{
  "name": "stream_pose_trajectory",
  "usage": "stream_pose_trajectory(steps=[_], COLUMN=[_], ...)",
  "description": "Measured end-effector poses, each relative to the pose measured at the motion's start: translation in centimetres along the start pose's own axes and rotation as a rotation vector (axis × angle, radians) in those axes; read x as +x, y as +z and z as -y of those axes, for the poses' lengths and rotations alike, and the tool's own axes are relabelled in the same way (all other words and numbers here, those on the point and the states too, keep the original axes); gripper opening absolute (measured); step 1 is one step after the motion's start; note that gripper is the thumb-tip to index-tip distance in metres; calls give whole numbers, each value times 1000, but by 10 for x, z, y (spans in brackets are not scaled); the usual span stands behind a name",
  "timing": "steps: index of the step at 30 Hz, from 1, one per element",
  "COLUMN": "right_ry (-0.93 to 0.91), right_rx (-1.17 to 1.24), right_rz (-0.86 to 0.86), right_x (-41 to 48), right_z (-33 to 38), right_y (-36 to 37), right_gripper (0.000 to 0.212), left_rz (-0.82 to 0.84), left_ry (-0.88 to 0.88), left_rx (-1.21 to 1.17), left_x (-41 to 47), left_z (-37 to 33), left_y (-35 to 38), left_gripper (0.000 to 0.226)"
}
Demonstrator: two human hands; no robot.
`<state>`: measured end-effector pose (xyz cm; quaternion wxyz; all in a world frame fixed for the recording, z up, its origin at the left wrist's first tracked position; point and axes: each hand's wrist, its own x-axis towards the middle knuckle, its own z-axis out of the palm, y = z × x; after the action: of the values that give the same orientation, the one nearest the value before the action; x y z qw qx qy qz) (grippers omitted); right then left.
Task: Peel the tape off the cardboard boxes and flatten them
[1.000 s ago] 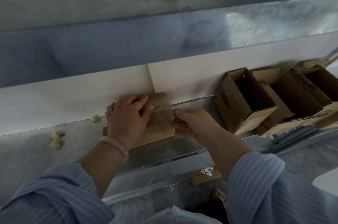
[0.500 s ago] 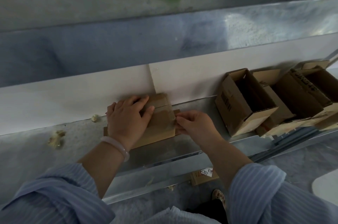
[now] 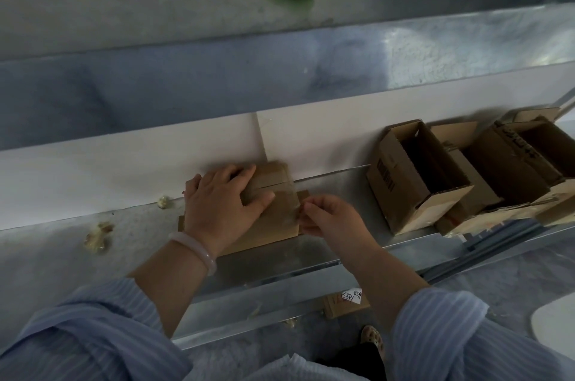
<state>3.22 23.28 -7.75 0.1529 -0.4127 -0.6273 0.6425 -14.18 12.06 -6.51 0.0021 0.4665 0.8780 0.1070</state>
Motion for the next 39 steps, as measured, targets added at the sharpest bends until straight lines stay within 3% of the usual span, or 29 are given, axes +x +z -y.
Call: stream_pose_trajectory(steps=[2,4,9,13,18,28,33,36,39], right_ry=[19,33,-47,-164,-435,-815,-1000,-1024,-1007], right_rx=[16,28,-88,-182,-363,-482,-641,-682,-706], right_rz=[26,44,-17,13,-12,-219,-303,-311,-298], right_x=[-1,-2,-2,4,4,-8,-14,-16,-16], right_z=[-2,-5,-8,-7,16,39,30,24,24], right_y=[2,3,0,-4,0,-9,-6,-5,-4], right_gripper=[20,26,19,52,51,49,52,53,54], left_rz=[80,102,6,-38,-130,-126,46,65,-75], left_ry=[55,116,234,286,300,343,291,218,180], left_rx=[51,99,-71,-397,-620,-678,-802,-941,-831], left_x=[-3,-6,-15,-31,-41,-36,-44,-52,-54], left_z=[4,8,26,40,36,33,37,28,21], left_y=[-3,-4,-5,-11,-9,-21,-16,-22,-25], left_gripper=[112,125,109,100,96,106,130,113,83])
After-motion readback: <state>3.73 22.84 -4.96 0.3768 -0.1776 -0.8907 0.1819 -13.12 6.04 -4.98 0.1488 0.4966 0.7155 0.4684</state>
